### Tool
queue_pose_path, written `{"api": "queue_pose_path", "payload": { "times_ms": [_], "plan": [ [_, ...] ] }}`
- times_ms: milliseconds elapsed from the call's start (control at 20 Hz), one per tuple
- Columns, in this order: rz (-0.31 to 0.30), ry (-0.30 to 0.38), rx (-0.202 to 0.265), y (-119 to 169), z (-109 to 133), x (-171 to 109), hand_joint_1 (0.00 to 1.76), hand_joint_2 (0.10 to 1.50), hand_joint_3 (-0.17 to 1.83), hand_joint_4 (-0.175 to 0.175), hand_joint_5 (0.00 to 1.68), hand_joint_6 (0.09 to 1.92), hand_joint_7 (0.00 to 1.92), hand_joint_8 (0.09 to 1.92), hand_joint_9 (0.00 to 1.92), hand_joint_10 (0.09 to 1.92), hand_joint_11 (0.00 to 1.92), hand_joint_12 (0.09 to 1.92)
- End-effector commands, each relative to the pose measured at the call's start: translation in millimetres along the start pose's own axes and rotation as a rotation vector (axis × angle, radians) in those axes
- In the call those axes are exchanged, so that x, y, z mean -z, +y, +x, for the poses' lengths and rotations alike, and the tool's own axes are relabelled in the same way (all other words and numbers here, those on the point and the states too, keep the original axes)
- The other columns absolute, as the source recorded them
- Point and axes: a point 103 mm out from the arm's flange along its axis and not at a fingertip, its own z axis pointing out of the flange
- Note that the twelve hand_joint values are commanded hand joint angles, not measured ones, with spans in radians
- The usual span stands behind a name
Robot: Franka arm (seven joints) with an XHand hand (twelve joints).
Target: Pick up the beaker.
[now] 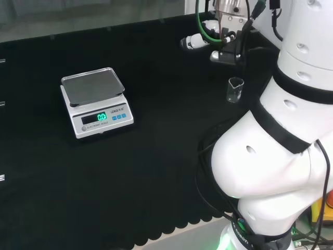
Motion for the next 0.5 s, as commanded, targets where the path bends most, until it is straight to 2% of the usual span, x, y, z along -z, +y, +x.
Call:
{"api": "queue_pose_path", "payload": {
  "times_ms": [50, 150, 250, 500],
  "plan": [
    [0.007, 0.026, -0.086, 21, -35, -13, 0.27, 1.01, -0.01, -0.055, 0.01, 0.09, 0.0, 0.44, 0.0, 0.37, 0.0, 1.36],
    [0.007, 0.036, -0.102, 24, -45, -17, 0.27, 1.01, -0.01, -0.056, 0.01, 0.09, 0.0, 0.44, 0.0, 0.37, 0.0, 1.36],
    [0.017, 0.057, -0.095, 25, -55, -19, 0.27, 1.01, -0.01, -0.056, 0.02, 0.09, 0.0, 0.44, 0.0, 0.37, 0.0, 1.36],
    [0.016, 0.076, -0.138, 28, -78, -26, 0.28, 1.01, -0.01, -0.057, 0.02, 0.09, 0.0, 0.46, 0.0, 0.38, 0.0, 1.36]
  ]
}}
